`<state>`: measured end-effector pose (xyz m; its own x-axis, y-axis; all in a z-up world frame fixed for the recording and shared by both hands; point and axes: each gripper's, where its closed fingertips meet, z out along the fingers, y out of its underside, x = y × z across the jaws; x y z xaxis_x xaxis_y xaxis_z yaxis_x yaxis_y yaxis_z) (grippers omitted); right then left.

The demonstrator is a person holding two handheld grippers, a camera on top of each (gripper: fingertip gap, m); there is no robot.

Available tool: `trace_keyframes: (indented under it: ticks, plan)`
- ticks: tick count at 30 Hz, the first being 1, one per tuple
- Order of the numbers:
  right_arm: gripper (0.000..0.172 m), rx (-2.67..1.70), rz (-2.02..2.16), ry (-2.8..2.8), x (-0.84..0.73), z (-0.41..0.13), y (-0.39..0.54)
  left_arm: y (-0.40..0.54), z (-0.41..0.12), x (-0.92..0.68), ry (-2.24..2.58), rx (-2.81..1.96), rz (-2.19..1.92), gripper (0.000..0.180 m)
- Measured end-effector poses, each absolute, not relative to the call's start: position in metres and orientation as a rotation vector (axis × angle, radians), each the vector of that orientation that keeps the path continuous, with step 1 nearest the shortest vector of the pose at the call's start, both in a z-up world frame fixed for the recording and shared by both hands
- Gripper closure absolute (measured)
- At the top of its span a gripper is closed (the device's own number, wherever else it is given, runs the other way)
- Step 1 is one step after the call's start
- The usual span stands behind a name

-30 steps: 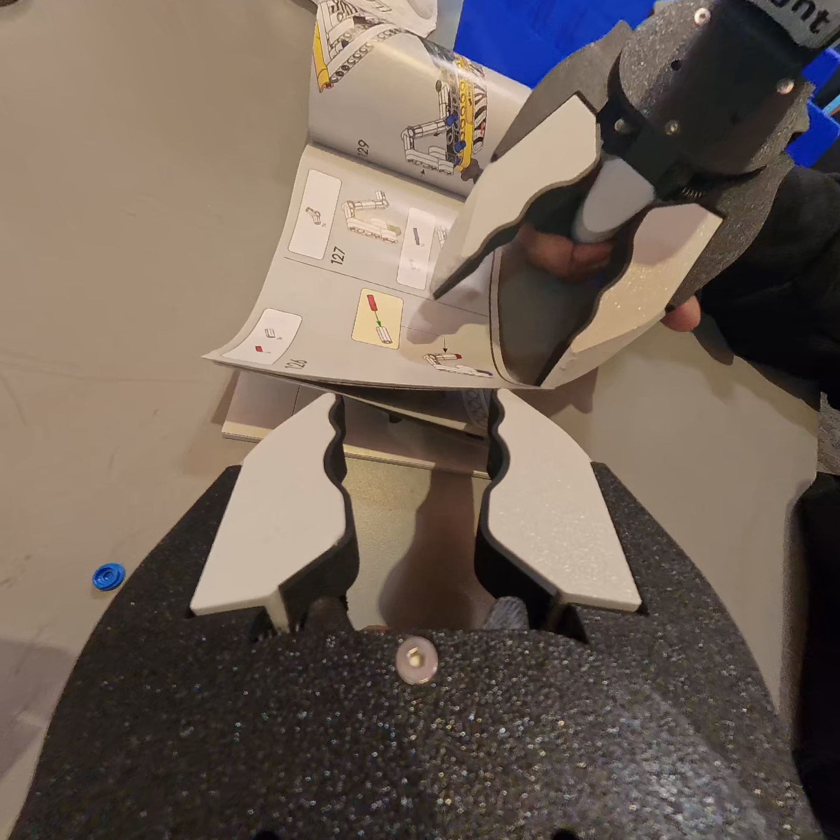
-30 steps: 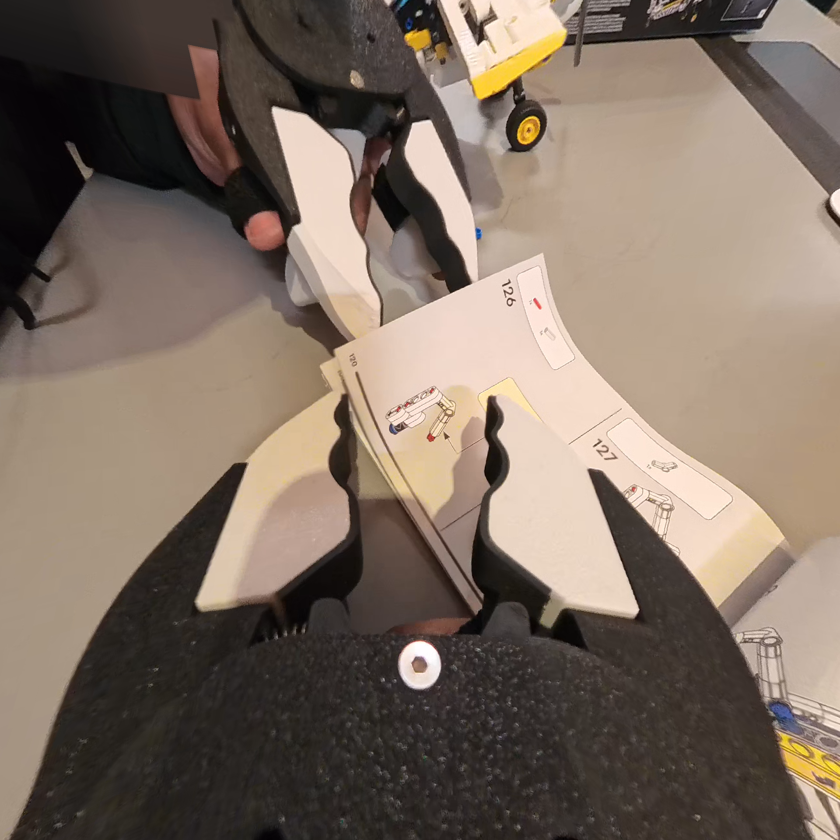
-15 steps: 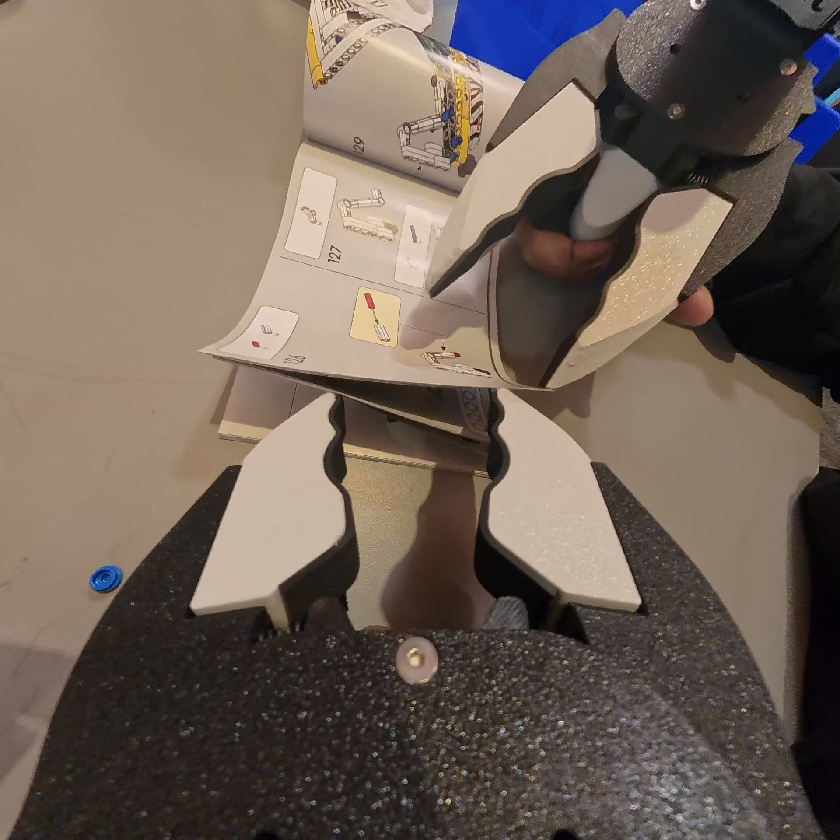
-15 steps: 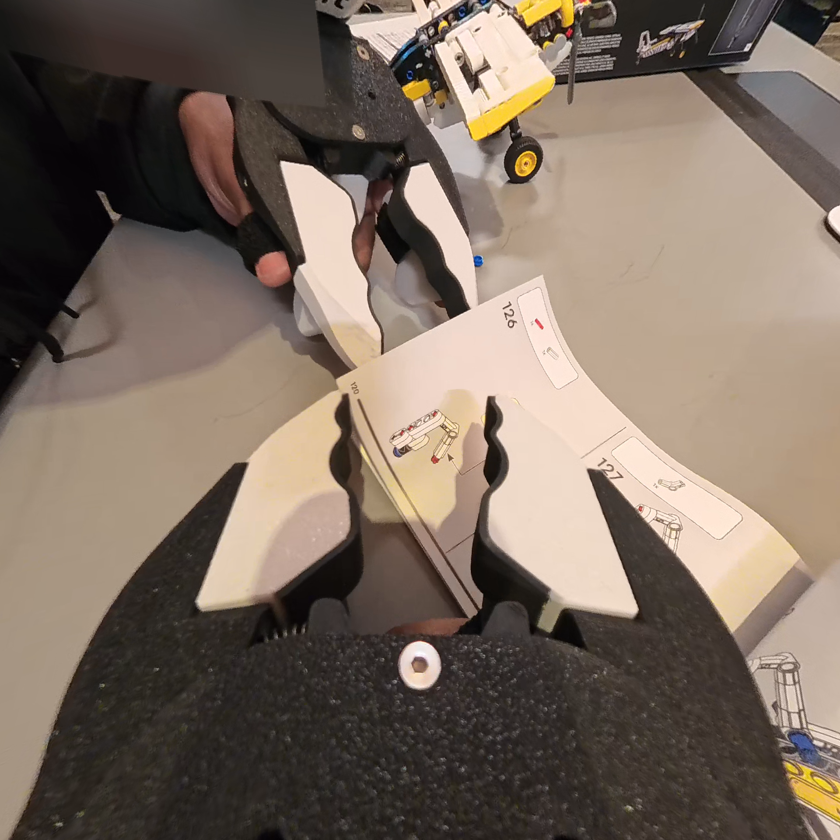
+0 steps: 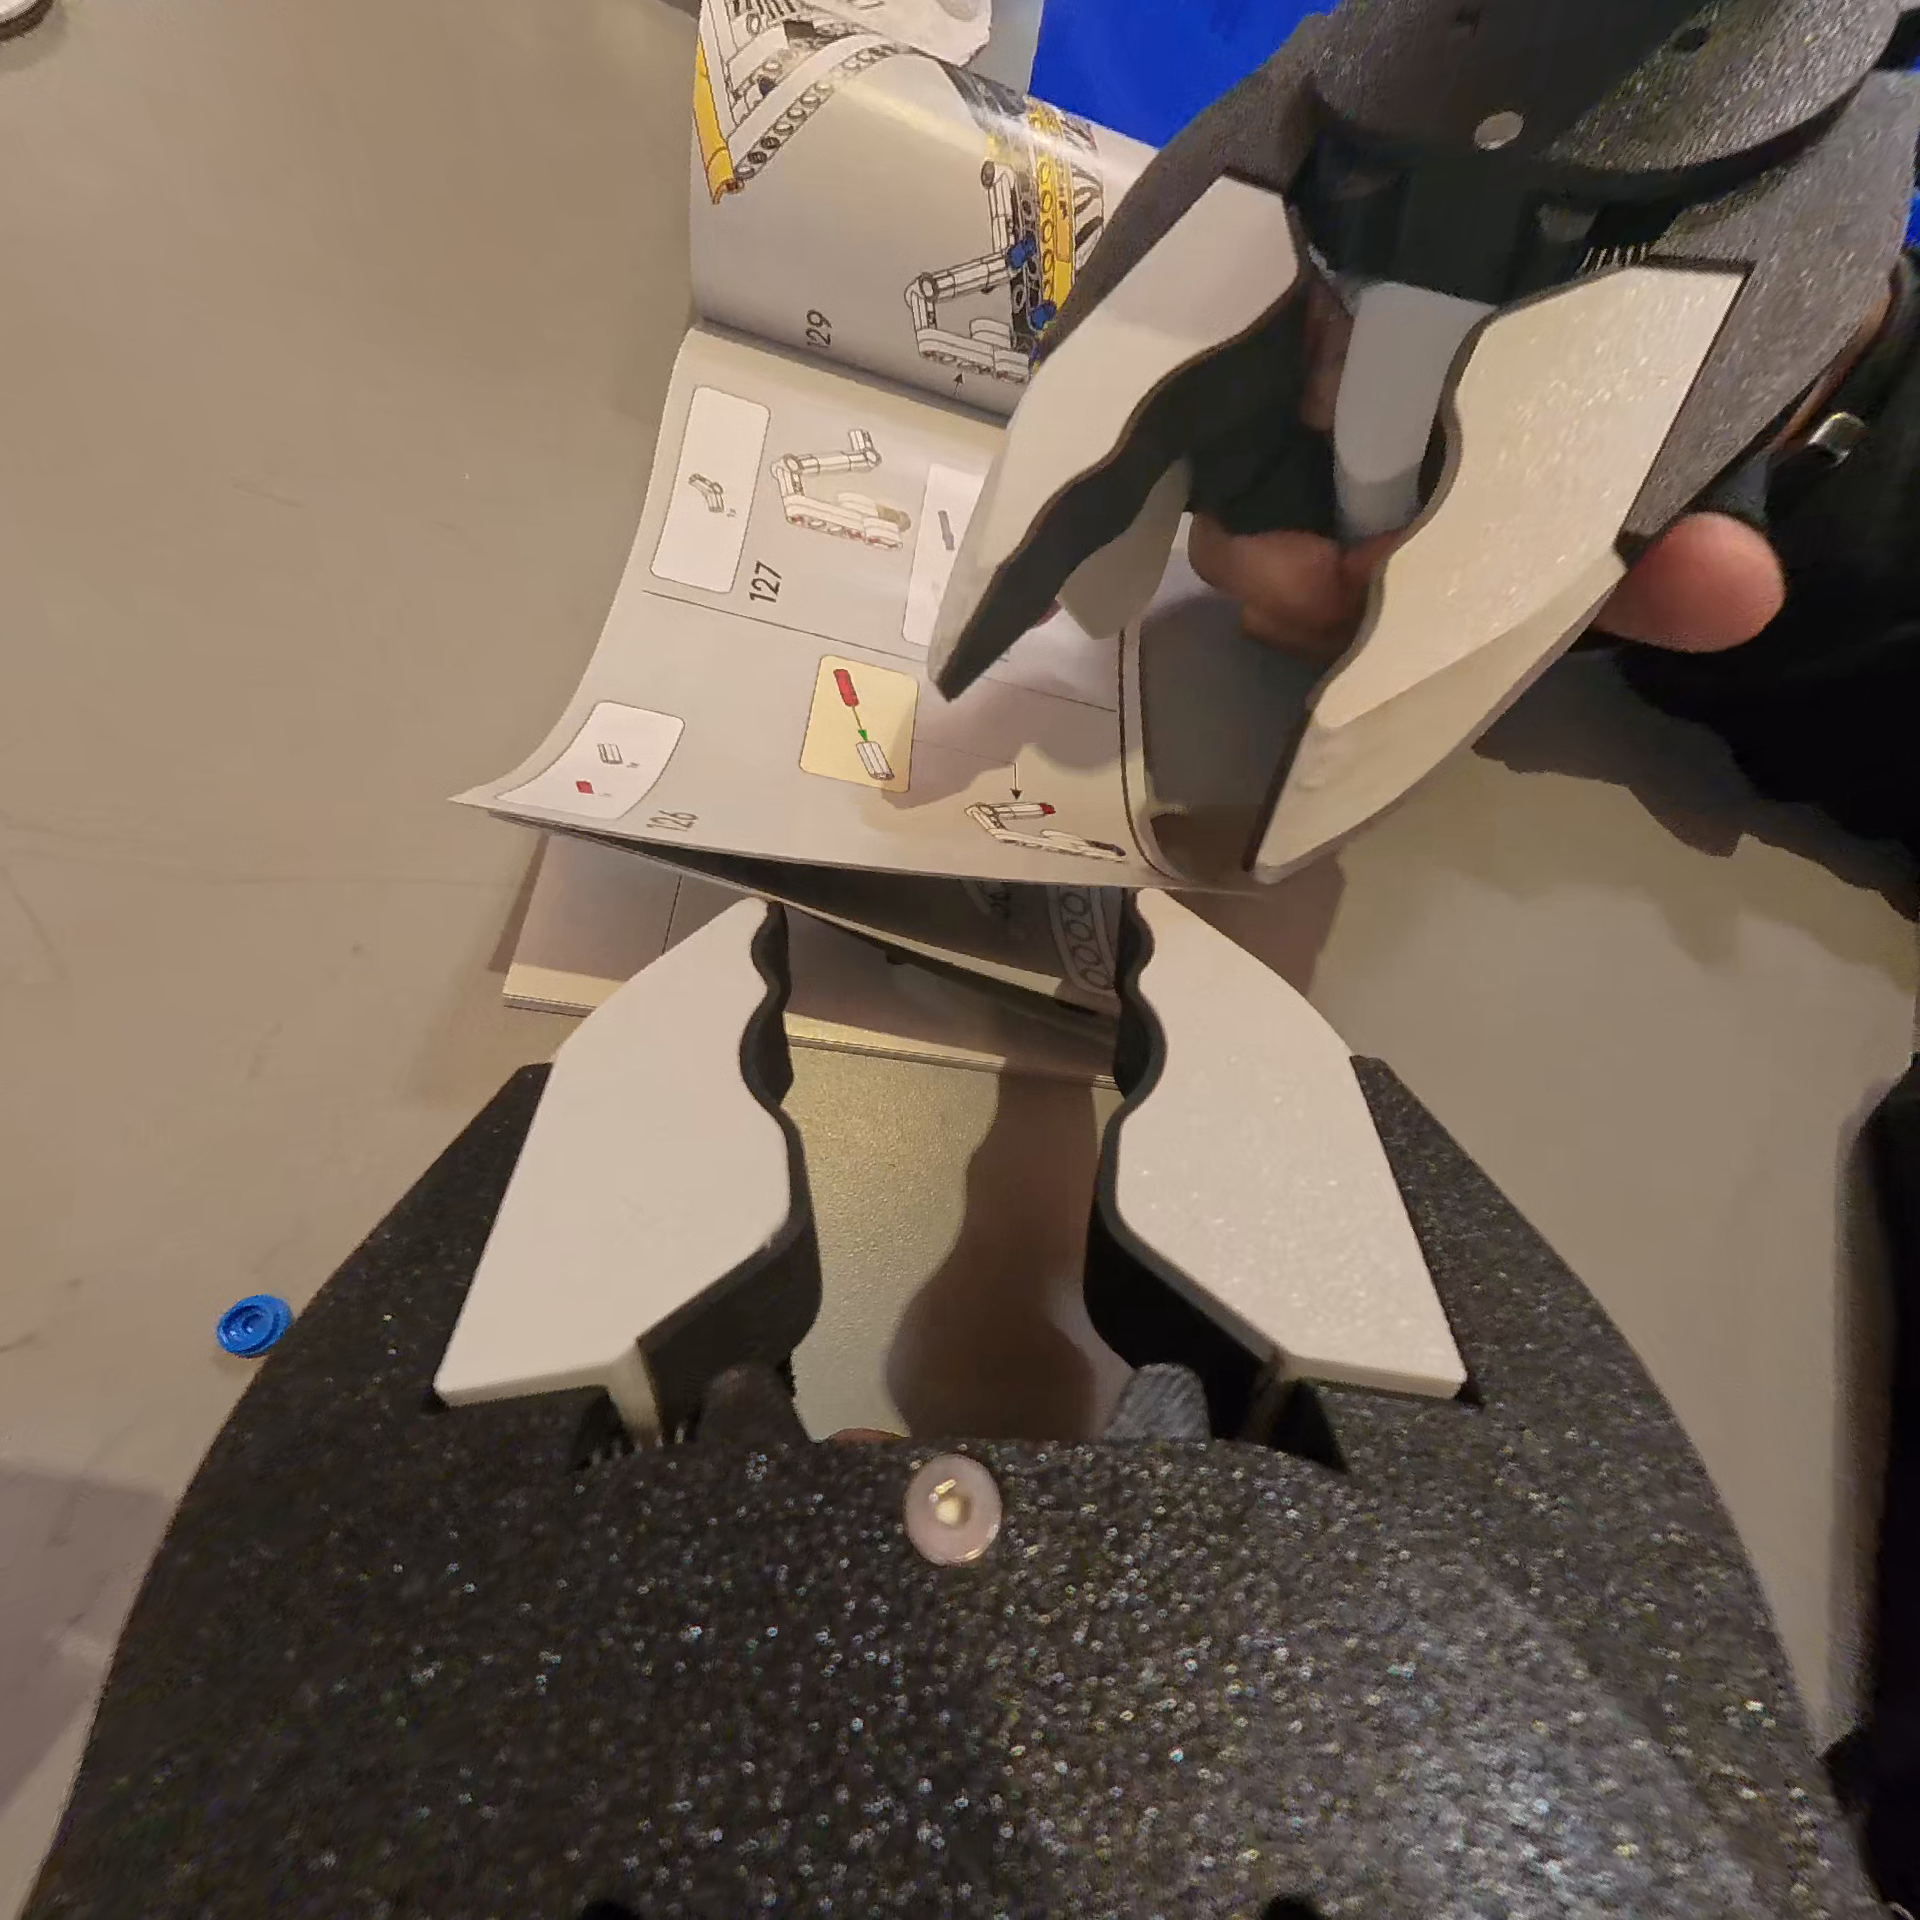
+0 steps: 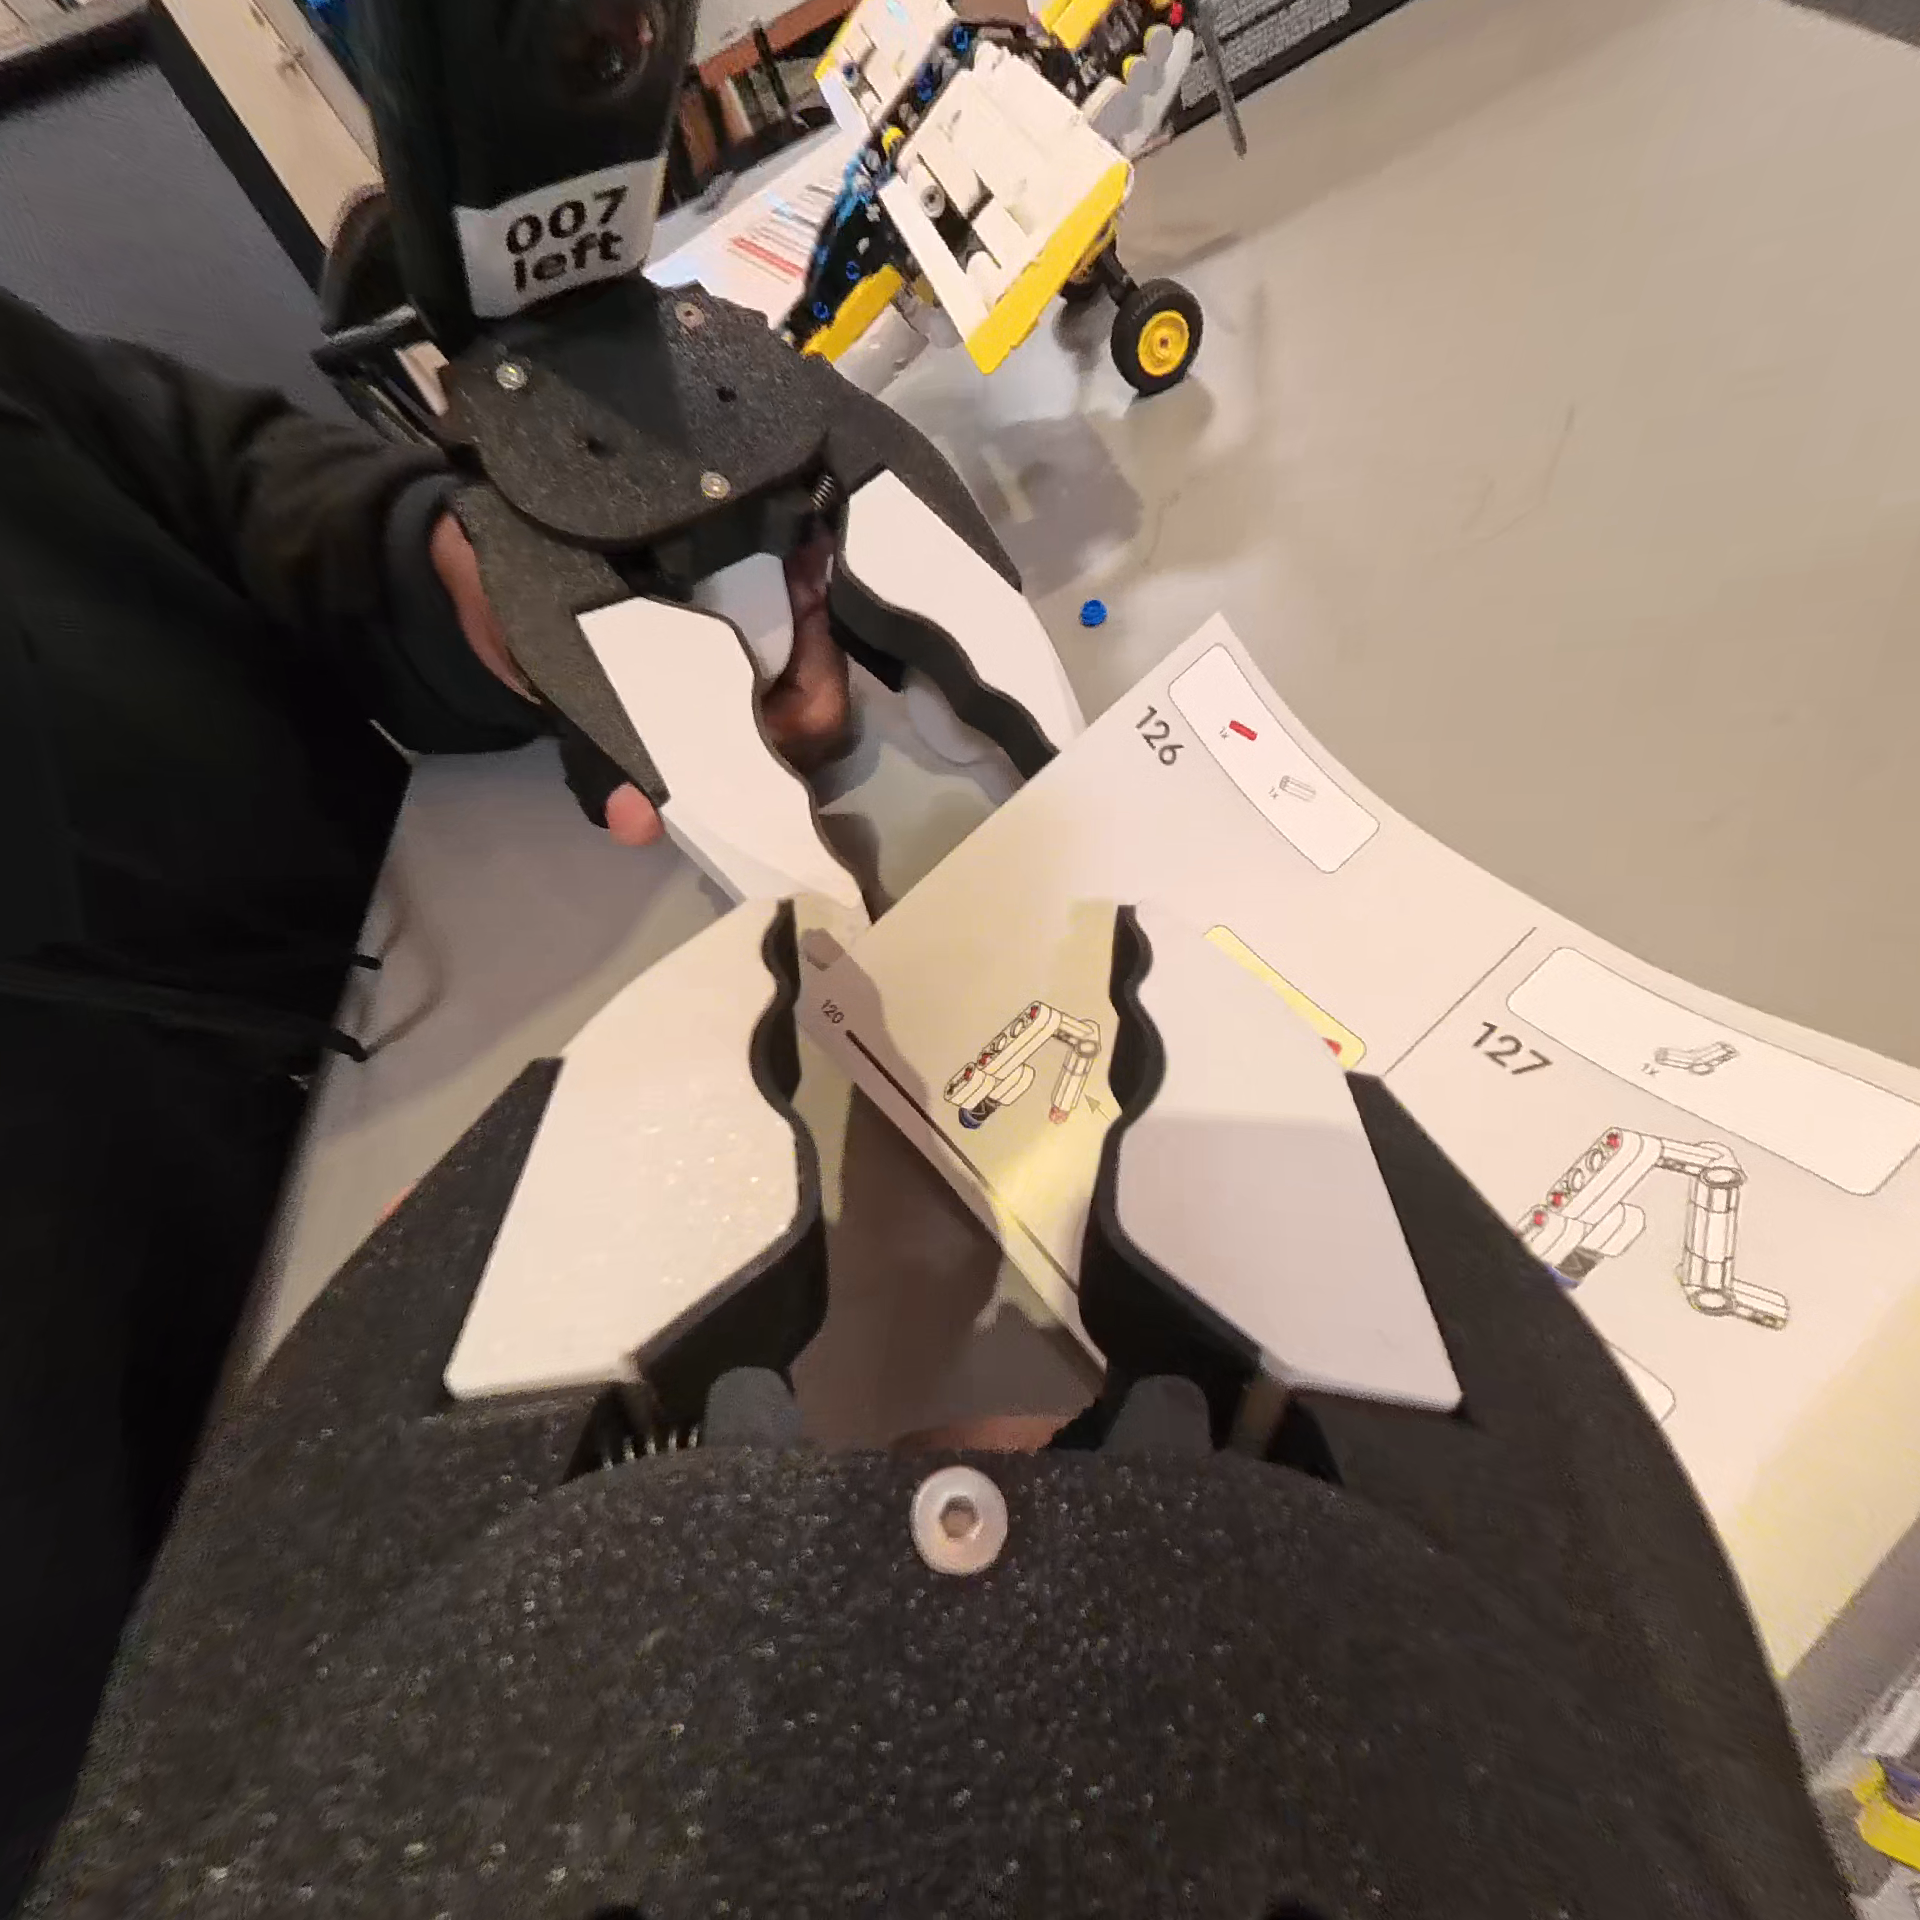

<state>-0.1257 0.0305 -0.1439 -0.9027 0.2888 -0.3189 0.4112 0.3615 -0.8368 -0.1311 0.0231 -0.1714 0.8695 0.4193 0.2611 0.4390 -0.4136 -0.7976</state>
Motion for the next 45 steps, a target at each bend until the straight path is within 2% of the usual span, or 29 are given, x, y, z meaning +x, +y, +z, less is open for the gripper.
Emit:
trace_keyframes:
  ticks: [12,45]
  plan:
    - [0.112,0.676,-1.452,2.618,-0.128,-0.162,0.035,0.023,-0.173,-0.131,-0.613,-2.069,0.003,0.12]
    - [0.114,0.702,-1.485,2.447,-0.124,-0.16,0.04,0.023,-0.173,-0.131,-0.614,-2.076,0.0,0.12]
